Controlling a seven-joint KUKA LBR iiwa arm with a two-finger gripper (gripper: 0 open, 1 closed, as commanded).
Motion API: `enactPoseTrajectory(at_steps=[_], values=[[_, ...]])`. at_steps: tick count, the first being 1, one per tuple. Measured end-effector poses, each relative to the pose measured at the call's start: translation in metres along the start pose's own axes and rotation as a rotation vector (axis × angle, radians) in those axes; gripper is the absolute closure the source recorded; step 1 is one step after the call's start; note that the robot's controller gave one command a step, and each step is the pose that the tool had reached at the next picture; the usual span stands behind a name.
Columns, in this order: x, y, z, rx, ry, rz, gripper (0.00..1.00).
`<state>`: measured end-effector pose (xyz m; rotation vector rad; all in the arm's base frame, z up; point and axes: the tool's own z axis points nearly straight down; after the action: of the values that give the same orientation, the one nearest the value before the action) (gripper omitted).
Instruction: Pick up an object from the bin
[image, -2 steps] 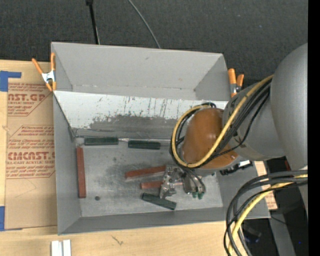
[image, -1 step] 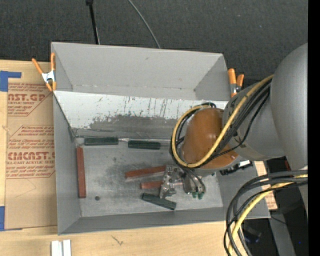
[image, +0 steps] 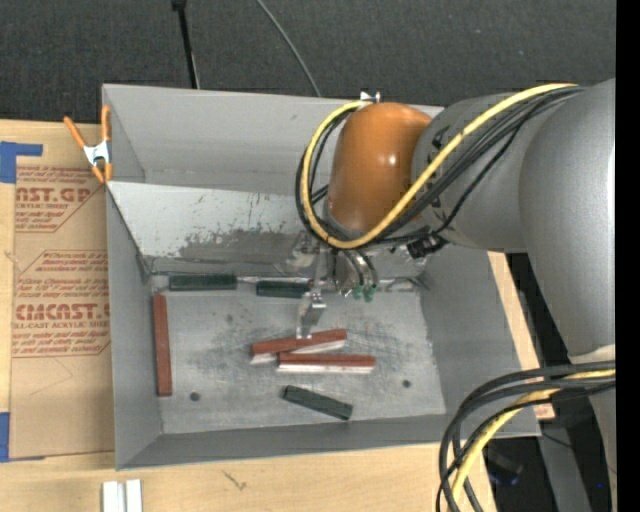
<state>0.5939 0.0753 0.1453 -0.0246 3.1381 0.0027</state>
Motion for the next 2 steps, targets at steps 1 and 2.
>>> enactPoseTrajectory(at_steps=[1, 2], values=[[0.001, -0.001, 0.001, 0.001, 0.003, 0.001, 0.00], [0.040, 0.007, 0.069, 0.001, -0.002, -0.198, 1.00]])
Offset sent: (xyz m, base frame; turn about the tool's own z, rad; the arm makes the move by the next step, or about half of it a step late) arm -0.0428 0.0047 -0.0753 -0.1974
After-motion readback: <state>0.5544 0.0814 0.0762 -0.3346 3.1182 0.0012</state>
